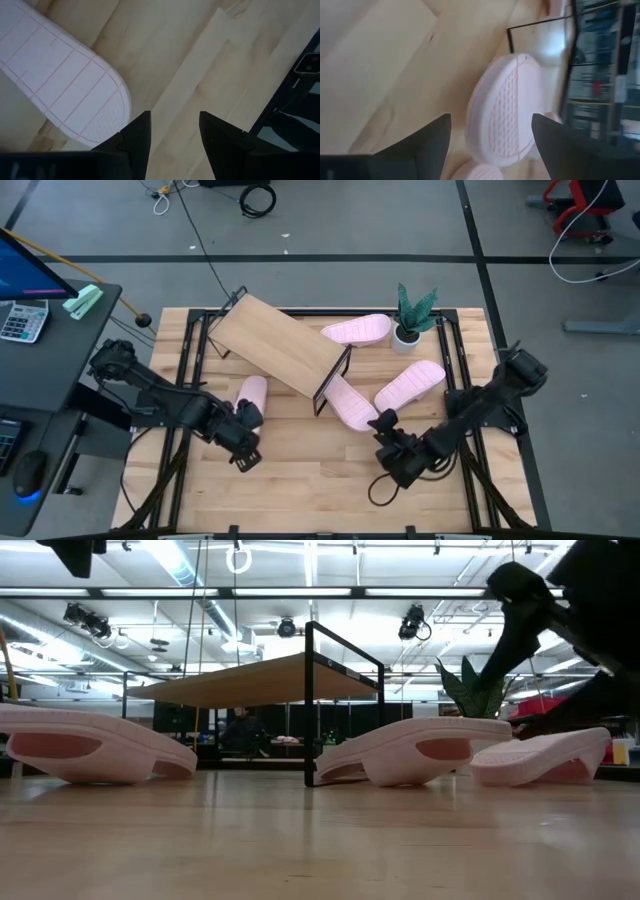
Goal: Pick and place slides into the shelf
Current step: Put the pink slipper on the shelf
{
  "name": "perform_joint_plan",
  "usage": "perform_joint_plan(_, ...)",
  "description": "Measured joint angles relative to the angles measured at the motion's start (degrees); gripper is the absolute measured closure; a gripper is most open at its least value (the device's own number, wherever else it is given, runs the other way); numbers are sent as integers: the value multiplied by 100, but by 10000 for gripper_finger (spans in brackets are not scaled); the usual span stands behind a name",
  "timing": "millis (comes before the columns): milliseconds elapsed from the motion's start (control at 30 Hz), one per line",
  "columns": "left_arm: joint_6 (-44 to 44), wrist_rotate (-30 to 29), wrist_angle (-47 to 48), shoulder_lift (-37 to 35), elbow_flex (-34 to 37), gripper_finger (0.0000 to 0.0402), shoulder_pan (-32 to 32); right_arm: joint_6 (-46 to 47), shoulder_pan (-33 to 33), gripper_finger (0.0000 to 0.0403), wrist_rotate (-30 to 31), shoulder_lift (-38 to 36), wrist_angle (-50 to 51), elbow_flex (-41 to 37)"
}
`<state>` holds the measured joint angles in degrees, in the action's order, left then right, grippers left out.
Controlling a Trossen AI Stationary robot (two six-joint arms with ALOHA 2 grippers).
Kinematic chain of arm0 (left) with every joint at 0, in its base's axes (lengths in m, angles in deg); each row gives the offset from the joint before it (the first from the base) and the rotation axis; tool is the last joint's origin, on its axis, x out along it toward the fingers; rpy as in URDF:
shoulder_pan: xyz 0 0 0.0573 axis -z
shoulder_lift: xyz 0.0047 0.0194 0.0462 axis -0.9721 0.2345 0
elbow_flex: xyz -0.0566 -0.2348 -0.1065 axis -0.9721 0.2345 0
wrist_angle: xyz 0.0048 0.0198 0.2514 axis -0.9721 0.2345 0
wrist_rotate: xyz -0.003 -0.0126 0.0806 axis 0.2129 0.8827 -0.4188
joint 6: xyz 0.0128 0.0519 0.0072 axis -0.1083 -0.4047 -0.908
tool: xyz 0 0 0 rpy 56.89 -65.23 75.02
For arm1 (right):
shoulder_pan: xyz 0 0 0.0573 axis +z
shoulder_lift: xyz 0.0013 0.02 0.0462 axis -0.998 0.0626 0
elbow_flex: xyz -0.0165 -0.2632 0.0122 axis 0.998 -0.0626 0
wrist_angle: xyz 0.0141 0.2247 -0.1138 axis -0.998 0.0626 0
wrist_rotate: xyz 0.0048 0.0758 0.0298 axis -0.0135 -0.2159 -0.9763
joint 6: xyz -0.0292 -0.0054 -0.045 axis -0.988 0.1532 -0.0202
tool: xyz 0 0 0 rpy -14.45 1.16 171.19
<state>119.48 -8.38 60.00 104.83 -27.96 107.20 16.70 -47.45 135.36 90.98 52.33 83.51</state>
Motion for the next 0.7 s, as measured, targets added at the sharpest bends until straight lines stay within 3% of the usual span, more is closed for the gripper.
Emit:
perform_joint_plan(200,0,-166,152,0,-2,230,198,128,-102,124,229,734,-62,179)
perform_joint_plan(500,7,-280,207,0,0,230,332,654,-541,144,1274,1128,-181,186)
perform_joint_plan(600,11,-278,203,0,0,230,332,845,-788,180,1352,1028,-185,186)
perform_joint_plan(700,11,-276,203,0,0,230,337,1063,-1054,252,1311,851,-178,184)
